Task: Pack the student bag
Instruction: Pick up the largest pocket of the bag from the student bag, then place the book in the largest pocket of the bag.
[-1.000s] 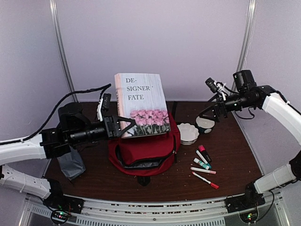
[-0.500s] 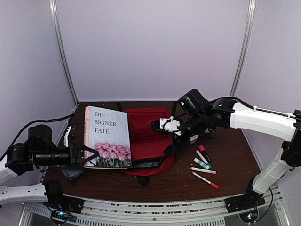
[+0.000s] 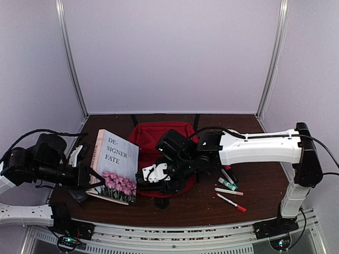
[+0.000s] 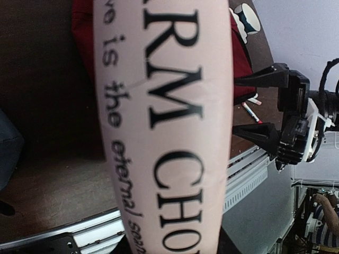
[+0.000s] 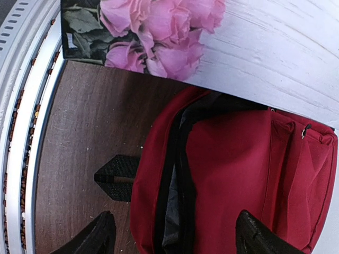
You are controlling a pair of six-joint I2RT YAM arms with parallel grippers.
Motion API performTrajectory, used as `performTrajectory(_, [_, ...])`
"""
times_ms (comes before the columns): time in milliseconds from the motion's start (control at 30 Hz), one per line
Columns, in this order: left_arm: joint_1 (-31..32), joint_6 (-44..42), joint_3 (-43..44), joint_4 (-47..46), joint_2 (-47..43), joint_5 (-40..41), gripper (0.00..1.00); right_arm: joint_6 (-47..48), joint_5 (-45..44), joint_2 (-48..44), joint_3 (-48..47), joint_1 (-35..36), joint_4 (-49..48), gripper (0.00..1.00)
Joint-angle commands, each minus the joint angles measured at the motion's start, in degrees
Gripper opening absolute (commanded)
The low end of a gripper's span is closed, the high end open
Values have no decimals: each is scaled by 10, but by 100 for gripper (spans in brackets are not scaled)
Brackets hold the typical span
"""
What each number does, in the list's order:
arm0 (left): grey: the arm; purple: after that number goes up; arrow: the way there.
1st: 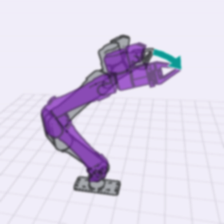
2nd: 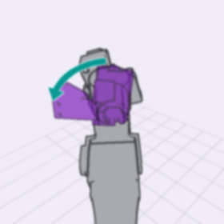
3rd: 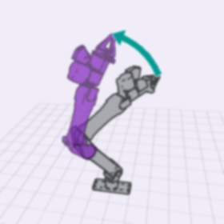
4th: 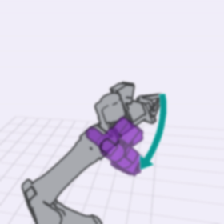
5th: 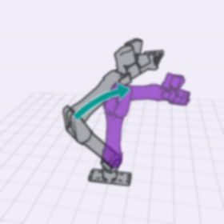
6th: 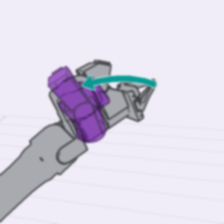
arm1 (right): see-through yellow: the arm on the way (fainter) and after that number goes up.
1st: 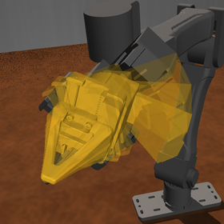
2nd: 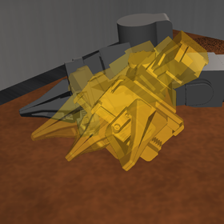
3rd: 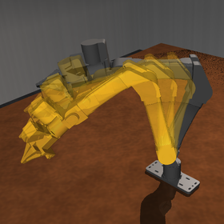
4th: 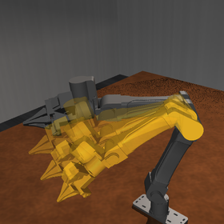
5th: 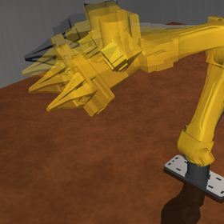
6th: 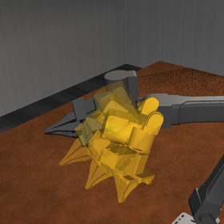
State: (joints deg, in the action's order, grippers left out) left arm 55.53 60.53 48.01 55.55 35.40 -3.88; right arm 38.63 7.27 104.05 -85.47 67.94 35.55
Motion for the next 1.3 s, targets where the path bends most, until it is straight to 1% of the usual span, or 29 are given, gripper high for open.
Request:
performTrajectory(0, [-2, -12, 36, 45, -3, 5, 33, 12, -52, 38, -40, 14, -10, 75])
performTrajectory(133, [-2, -7, 43, 56, -6, 4, 33, 1, -103, 83, -77, 15, -13, 66])
performTrajectory(200, [-2, -1, 43, 61, -8, -3, 33, -7, -133, 103, -88, 14, -18, 58])
performTrajectory(267, [-2, 3, 41, 65, -10, -11, 33, -20, -147, 110, -100, 9, -18, 45])
performTrajectory(333, [-2, 5, 38, 67, -14, -13, 33, -37, -141, 107, -111, -1, -20, 33])
performTrajectory(367, [-2, 5, 37, 67, -14, -15, 33, -42, -136, 105, -121, -7, -18, 25])
performTrajectory(433, [-2, 0, 33, 62, -11, -24, 33, -55, -134, 107, -154, -21, 0, 6])
performTrajectory(467, [-2, -3, 32, 56, -7, -32, 33, -62, -131, 107, -172, -29, 10, 0])
performTrajectory(600, [-2, -16, 19, 14, 16, -96, 32, -95, -114, 107, -241, -70, 30, 0])
performTrajectory(767, [-2, -26, -1, -34, 33, -143, 30, -133, -104, 114, -323, -108, 51, 0])
performTrajectory(867, [-2, -12, -33, -110, 33, -203, 30, -159, -98, 117, -363, -123, 54, 0])
performTrajectory(1000, [0, -2, -57, -181, 48, -234, 29, -181, -78, 122, -391, -127, 65, 0])
performTrajectory(1167, [3, -4, -76, -274, 103, -277, 29, -198, -60, 118, -402, -127, 70, 0])
performTrajectory(1200, [3, -4, -82, -305, 113, -287, 28, -198, -51, 114, -399, -127, 71, 0])
performTrajectory(1267, [3, 20, -109, -408, 136, -325, 29, -199, -32, 101, -385, -127, 68, 0])
